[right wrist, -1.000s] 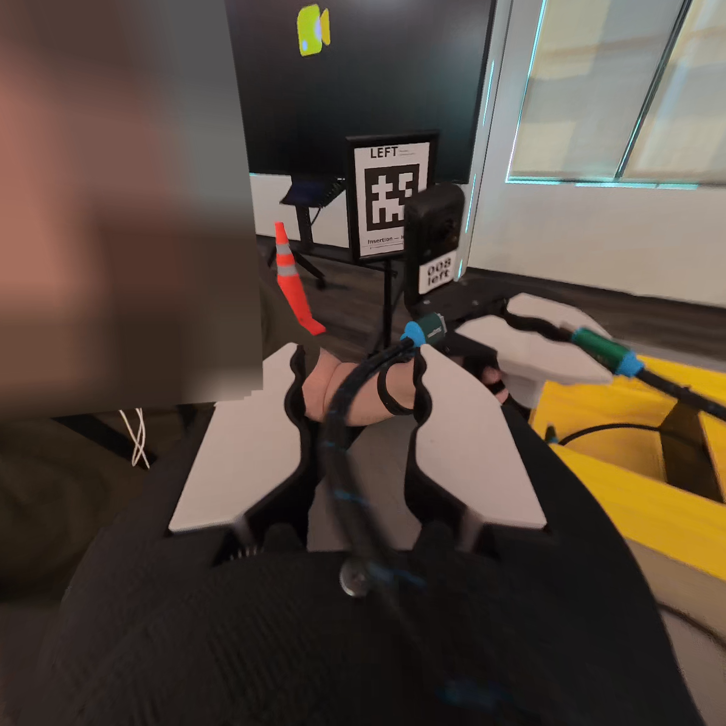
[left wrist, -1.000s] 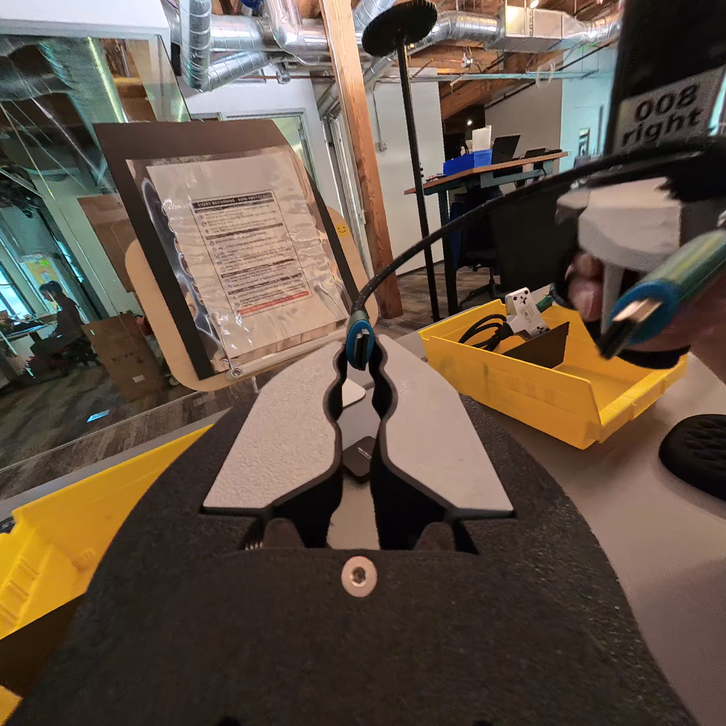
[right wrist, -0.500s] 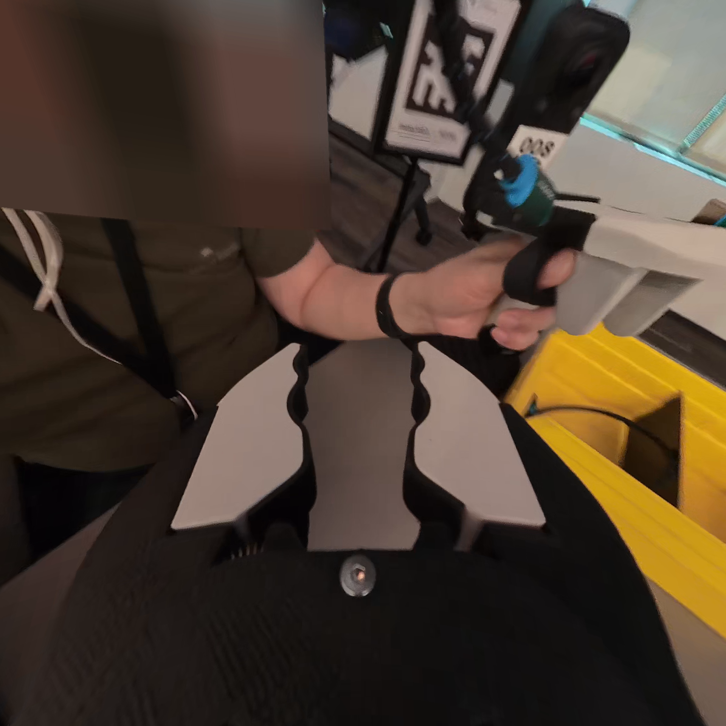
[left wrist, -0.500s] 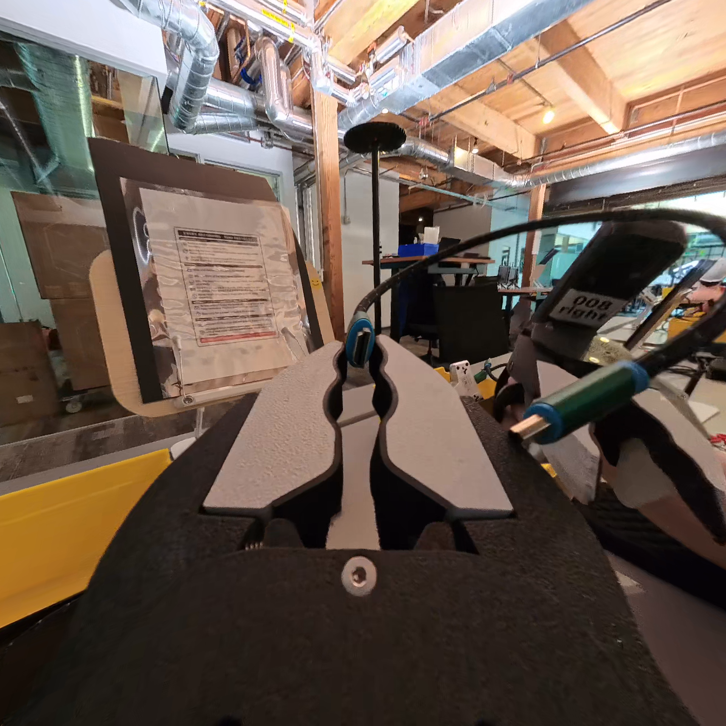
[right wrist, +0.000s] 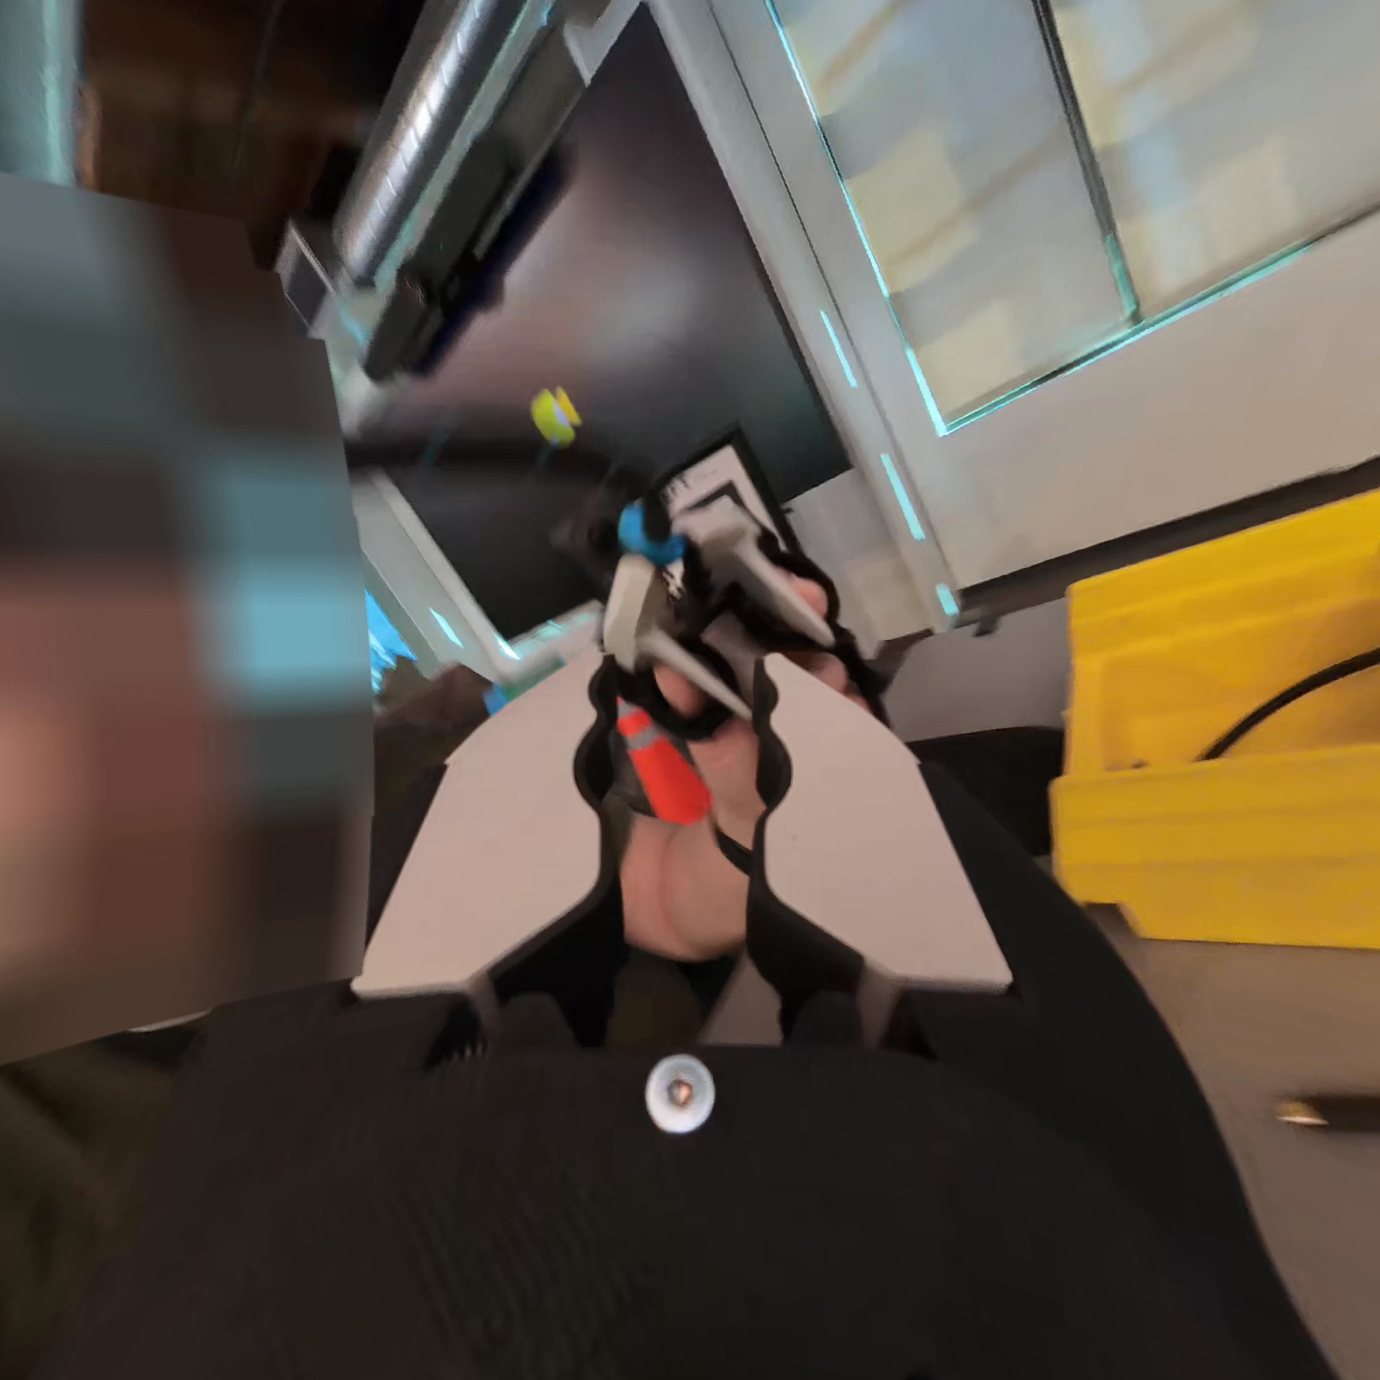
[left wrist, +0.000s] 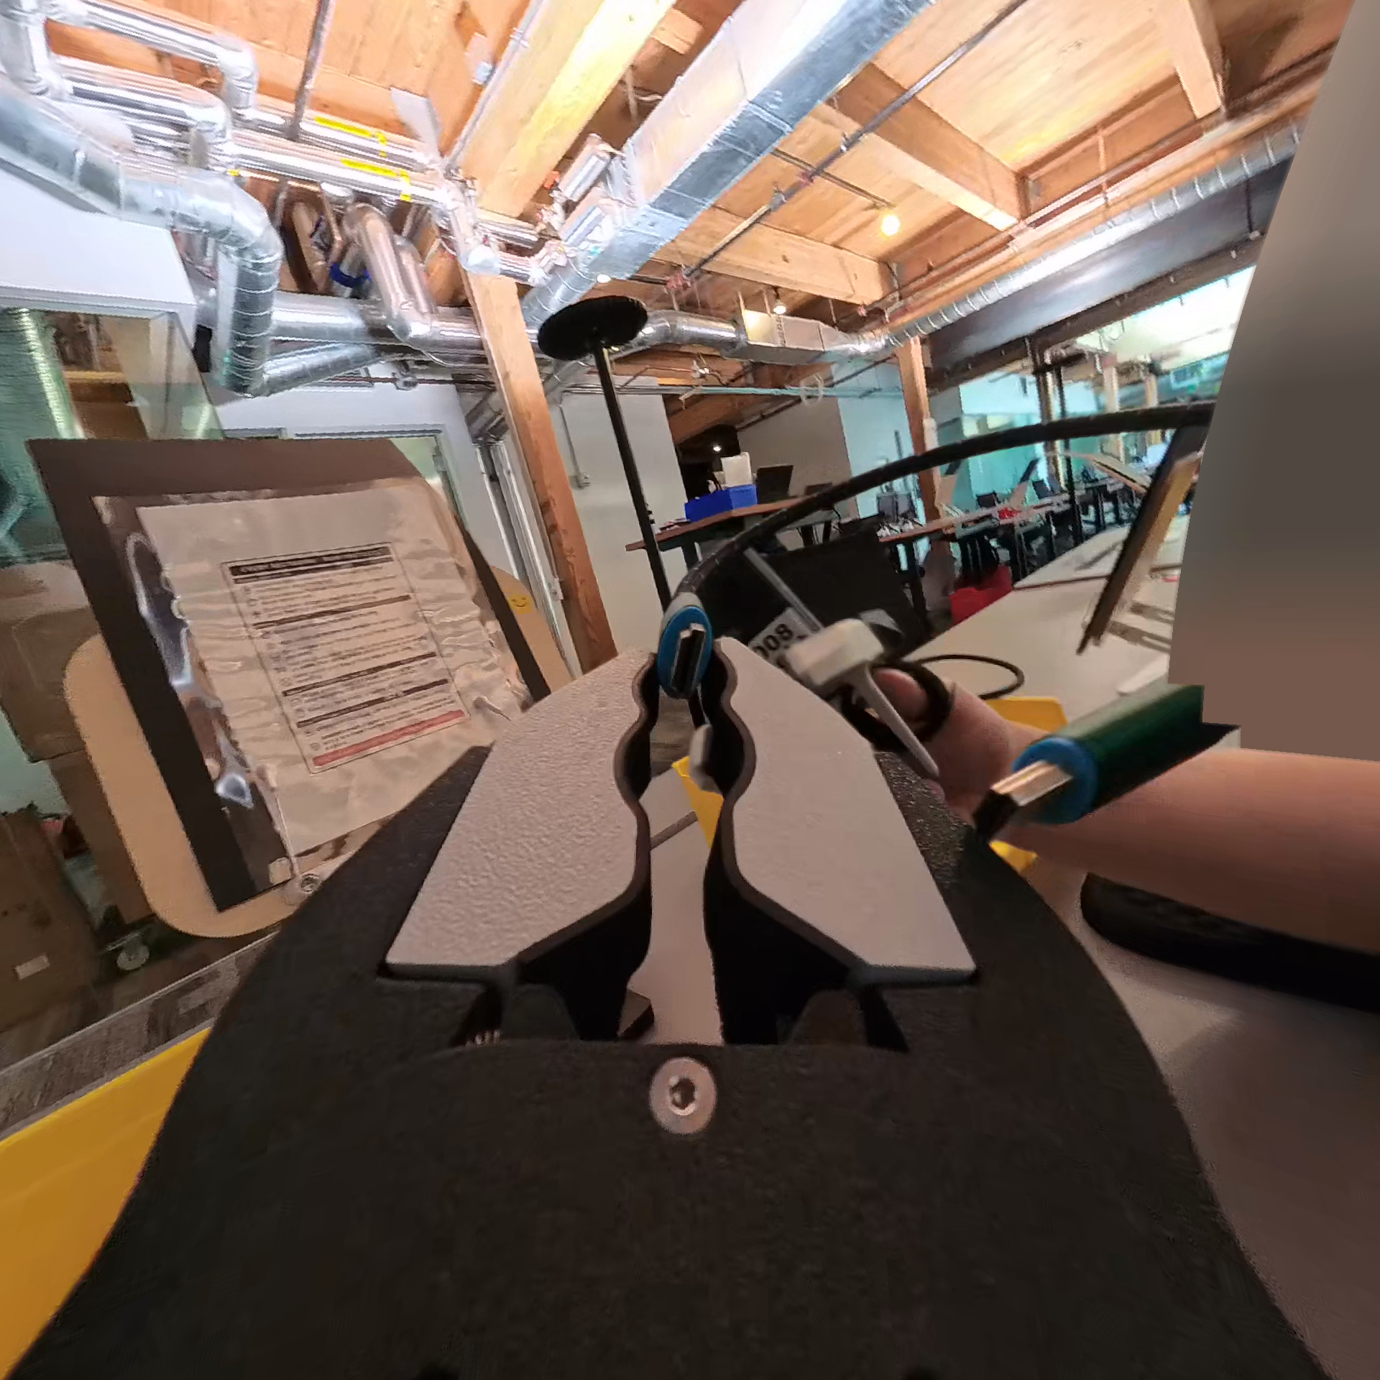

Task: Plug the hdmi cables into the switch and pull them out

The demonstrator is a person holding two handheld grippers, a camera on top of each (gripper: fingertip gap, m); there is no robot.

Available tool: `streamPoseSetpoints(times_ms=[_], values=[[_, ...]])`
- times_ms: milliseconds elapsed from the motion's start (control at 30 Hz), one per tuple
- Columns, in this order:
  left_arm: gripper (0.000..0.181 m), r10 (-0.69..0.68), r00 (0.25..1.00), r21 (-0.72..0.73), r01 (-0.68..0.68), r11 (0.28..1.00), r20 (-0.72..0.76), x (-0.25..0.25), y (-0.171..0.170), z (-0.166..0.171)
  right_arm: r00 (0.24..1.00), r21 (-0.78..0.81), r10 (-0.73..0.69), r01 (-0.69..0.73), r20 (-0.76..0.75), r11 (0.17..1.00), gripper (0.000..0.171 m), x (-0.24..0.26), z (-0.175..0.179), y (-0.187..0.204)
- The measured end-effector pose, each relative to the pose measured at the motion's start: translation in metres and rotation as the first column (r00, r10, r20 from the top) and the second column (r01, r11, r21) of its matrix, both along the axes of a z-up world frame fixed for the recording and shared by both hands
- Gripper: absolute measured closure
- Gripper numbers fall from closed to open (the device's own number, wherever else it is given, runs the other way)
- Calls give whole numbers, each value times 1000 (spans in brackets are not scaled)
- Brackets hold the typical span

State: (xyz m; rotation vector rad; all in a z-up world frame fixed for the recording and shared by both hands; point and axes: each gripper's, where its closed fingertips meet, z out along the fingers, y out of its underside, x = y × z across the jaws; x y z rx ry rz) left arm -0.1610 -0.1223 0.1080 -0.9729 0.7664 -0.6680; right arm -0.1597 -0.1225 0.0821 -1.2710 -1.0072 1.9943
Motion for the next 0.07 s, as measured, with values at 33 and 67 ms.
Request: streamPoseSetpoints(times_ms=[33, 67], values=[[171, -22, 1000, 10, 22, 1000, -23, 5, -3, -4, 1000, -43, 19, -19, -10, 999, 135, 1, 3, 0], [172, -34, 998, 24, 36, 999, -44, 9, -5, -6, 999, -82, 32, -33, -16, 996, 135, 1, 5, 0]])
